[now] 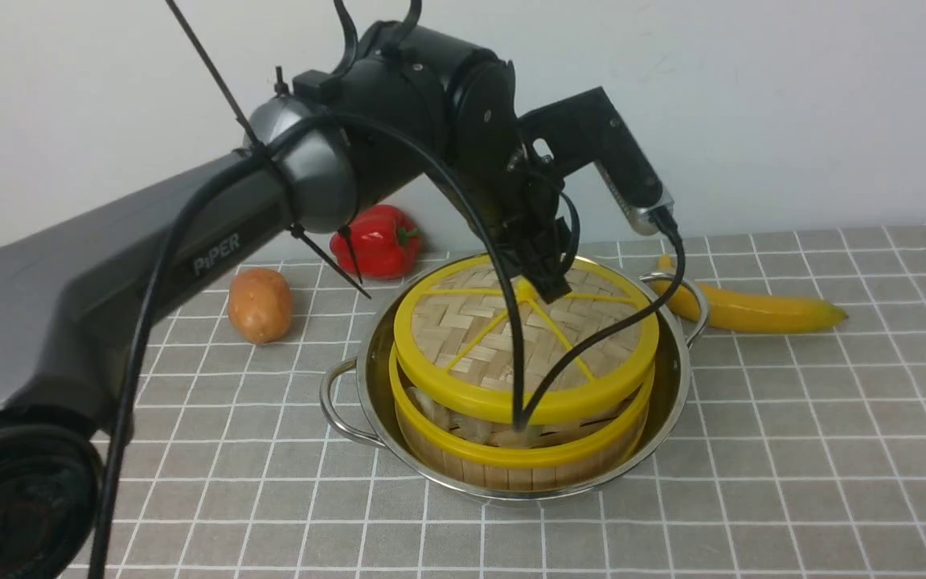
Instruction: Place the steamer in the pot on the grey tablecloth, and put the lid on the steamer.
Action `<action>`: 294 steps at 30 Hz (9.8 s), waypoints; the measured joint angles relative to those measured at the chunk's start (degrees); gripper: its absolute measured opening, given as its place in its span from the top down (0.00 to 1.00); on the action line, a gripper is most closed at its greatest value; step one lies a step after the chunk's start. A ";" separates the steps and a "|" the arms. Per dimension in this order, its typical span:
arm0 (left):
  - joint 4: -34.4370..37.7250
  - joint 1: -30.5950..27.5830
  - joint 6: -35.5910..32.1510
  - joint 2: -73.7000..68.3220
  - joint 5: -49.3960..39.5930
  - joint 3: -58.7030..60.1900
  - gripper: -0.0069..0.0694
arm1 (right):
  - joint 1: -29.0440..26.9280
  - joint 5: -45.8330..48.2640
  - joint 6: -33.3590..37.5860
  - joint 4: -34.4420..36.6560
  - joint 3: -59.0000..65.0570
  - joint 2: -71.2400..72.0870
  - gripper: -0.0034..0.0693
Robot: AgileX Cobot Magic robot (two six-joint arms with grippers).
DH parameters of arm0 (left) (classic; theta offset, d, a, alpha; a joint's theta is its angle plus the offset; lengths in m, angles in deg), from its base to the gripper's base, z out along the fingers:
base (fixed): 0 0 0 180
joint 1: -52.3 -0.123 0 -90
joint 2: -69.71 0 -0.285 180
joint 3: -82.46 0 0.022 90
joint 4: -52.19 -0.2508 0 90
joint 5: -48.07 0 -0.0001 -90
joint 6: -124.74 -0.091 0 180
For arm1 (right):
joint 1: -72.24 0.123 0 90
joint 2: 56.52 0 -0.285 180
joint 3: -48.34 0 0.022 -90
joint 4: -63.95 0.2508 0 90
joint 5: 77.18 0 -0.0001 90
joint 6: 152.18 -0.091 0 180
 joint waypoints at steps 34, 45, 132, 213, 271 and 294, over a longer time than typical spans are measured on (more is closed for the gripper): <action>-5.46 -1.43 32.91 -4.04 0.27 0.00 0.48 | 0.00 0.00 0.00 0.00 0.00 0.00 0.62; -0.14 -1.43 33.86 -3.87 -1.62 0.00 0.48 | 0.00 0.00 0.00 0.00 0.00 0.00 0.62; 3.93 -1.24 30.48 -5.57 -16.83 -5.76 0.76 | 0.00 0.00 0.00 0.00 0.00 0.00 0.62; 3.48 -1.38 31.00 -5.12 -16.94 -5.20 0.76 | 0.00 0.00 0.00 0.00 0.00 0.00 0.62; -8.89 -11.46 30.78 32.98 6.15 16.26 0.72 | 0.00 0.00 0.00 0.00 0.00 0.00 0.62; -3.16 -36.05 36.52 106.55 32.86 97.76 0.70 | 0.00 0.00 0.00 0.00 0.00 0.00 0.62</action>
